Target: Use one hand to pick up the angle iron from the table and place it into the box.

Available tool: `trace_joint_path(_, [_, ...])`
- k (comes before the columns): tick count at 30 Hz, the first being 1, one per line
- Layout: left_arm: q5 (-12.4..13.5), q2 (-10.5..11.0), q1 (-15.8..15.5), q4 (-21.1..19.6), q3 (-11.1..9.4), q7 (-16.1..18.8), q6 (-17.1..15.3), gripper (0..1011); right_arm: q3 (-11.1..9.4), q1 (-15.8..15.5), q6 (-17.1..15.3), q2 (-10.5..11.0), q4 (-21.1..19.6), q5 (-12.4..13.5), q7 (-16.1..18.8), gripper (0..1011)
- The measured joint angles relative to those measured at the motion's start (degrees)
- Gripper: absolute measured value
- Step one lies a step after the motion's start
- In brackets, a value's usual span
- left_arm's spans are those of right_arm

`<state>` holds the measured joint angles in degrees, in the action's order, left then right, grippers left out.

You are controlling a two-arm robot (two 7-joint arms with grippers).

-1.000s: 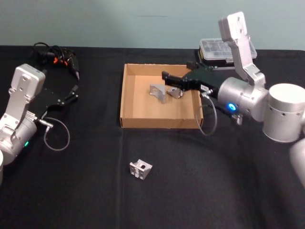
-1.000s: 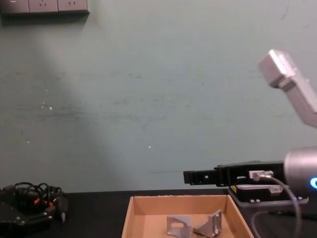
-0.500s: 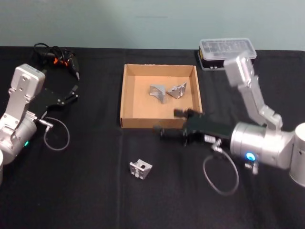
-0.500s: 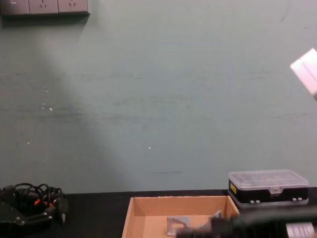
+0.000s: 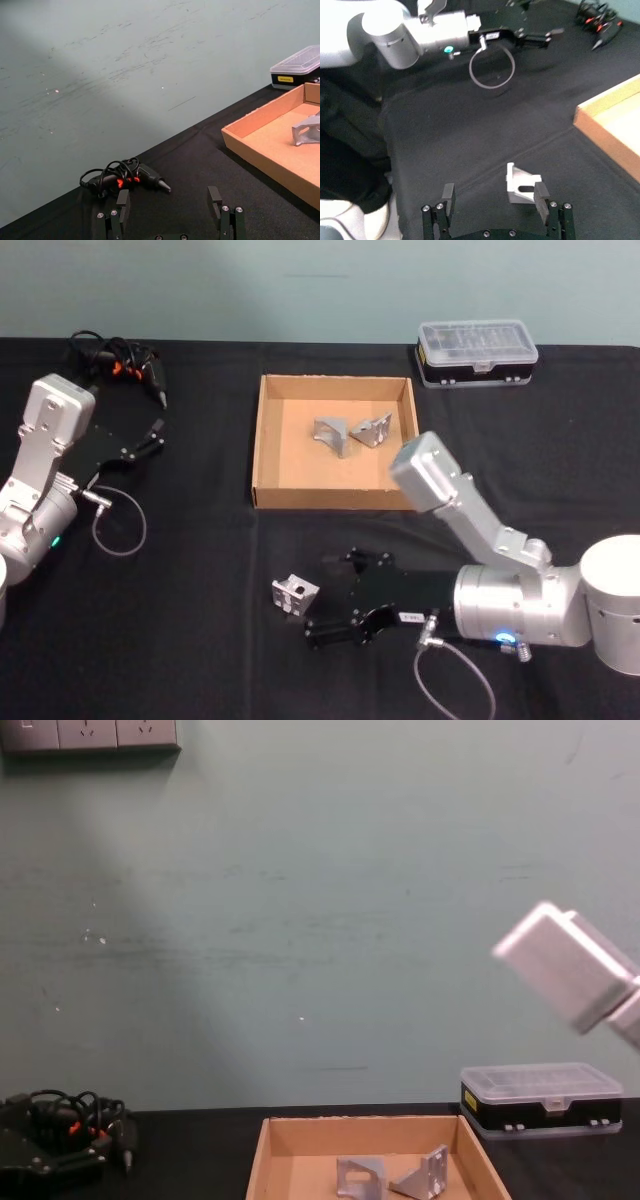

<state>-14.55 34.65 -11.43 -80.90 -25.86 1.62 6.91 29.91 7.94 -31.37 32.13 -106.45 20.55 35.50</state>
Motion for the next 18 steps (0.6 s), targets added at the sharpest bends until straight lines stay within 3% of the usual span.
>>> trace_joint_path(7, [0.0,0.0,0.0,0.0,0.0,0.0,0.0,1011,3.7,2.1,-6.1,-1.1,-1.0,-1.7,-3.5,1000])
trace_joint_path(18, [0.0,0.0,0.0,0.0,0.0,0.0,0.0,1011,7.4,4.2,-8.9,-3.8,0.0,-5.0,-8.6,1002])
